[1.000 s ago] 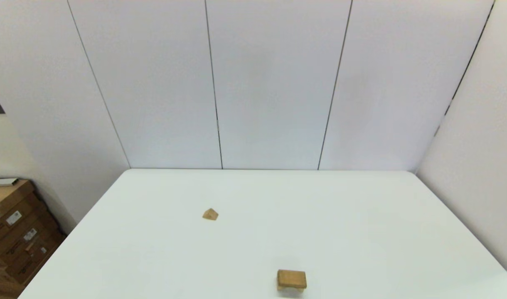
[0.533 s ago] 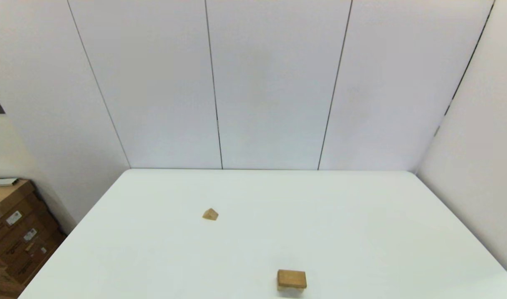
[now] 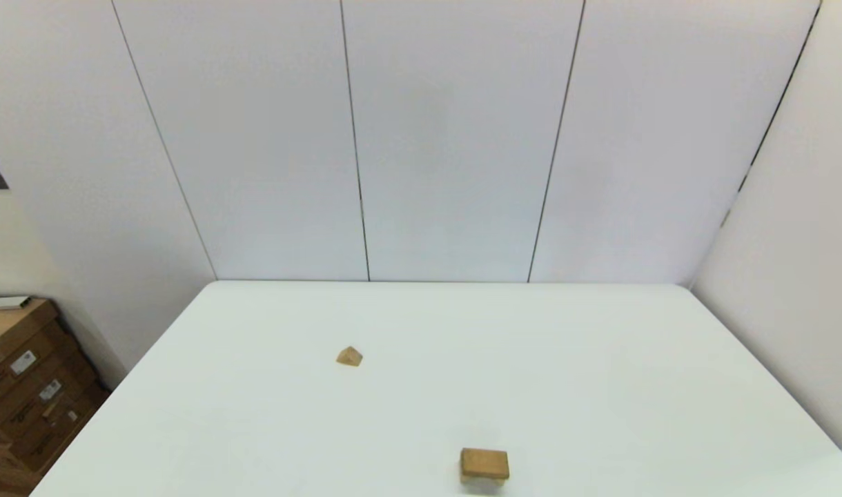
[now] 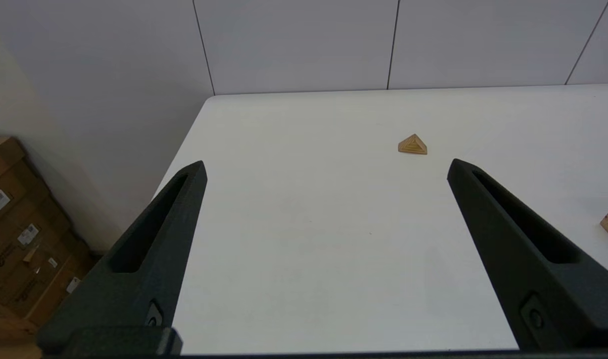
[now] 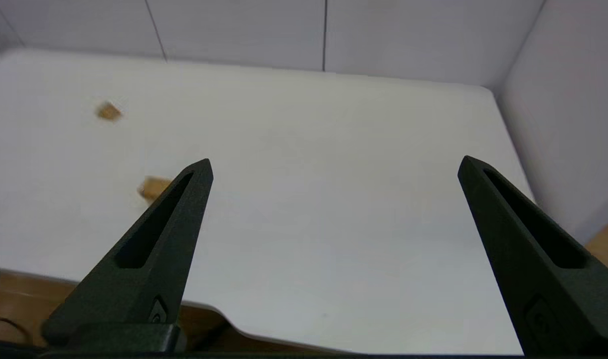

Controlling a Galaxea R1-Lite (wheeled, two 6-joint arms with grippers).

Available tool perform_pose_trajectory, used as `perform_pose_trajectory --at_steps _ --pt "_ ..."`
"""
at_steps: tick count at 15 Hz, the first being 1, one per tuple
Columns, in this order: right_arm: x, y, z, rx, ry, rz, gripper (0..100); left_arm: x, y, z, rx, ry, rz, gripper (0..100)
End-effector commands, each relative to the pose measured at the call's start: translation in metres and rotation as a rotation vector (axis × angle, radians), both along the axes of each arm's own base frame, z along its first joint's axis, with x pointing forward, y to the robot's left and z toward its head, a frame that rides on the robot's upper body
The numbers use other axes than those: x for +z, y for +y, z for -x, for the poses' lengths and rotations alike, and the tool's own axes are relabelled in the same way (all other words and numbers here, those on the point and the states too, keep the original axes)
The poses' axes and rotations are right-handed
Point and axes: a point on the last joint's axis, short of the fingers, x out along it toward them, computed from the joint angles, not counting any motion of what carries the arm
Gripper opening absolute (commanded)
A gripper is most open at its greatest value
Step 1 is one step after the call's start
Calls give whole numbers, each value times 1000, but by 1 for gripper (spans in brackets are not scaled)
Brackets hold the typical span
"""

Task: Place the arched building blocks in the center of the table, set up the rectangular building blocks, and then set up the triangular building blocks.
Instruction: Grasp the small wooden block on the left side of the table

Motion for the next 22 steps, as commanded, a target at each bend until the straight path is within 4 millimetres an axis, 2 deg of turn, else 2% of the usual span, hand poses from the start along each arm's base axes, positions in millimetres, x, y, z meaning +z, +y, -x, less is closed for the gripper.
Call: perform_pose_trajectory --at_steps 1,5,10,16,17,18,19,20,21,22 --pt "-42 0 0 -47 -70 57 100 0 0 0 0 1 0 100" --pt "-74 -1 -25 -56 -166 76 100 0 0 0 0 1 0 100" --pt "-77 -1 -24 -83 -129 -2 100 0 0 0 0 1 0 100" --pt "-77 -1 -24 -88 -128 -8 100 1 0 0 5 -10 -27 100" --pt "-76 -1 -24 -88 -130 -8 100 8 0 1 6 -51 -31 100" --pt "-77 -1 -24 -88 -128 -8 100 26 0 5 -3 -76 -30 100" --pt "-77 -1 -24 -88 -128 -8 100 52 0 2 -11 -5 -26 100" --pt "-77 -1 -24 -88 -128 -8 100 80 -1 -12 -26 85 0 100" --pt "-77 -1 -24 -88 -128 -8 100 100 -1 -38 -24 195 80 100" --pt "-76 -1 -24 -88 -130 -8 100 106 -2 -68 -30 330 145 100"
